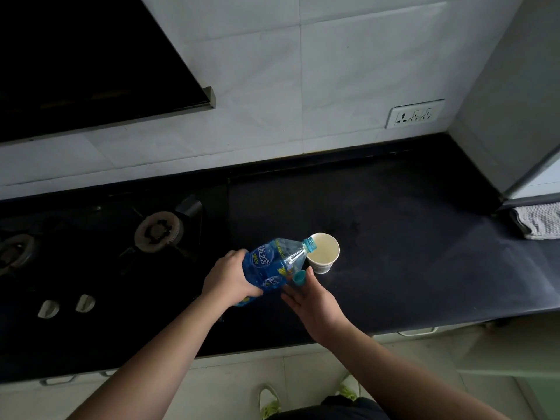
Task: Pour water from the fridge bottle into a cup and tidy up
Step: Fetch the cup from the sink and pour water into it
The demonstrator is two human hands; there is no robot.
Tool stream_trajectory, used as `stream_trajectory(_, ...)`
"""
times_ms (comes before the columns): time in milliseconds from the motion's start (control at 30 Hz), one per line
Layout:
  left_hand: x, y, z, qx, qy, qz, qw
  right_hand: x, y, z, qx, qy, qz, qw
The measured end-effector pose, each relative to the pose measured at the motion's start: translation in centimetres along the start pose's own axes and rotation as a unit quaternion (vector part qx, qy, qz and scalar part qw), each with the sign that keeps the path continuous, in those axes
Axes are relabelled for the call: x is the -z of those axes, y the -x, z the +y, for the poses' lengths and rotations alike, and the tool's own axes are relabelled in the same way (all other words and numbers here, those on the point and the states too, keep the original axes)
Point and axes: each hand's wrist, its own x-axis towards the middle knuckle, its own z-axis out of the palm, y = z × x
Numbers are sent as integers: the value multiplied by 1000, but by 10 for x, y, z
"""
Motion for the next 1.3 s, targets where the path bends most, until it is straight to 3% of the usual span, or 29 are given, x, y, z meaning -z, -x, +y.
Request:
stream_trajectory(833,8,-4,8,-3,-114,-37,993,3,0,4,-6,-20,3,1000)
stream_trajectory(1300,12,-5,2,0,-108,-35,994,-1,-2,6,-3,-5,0,1000)
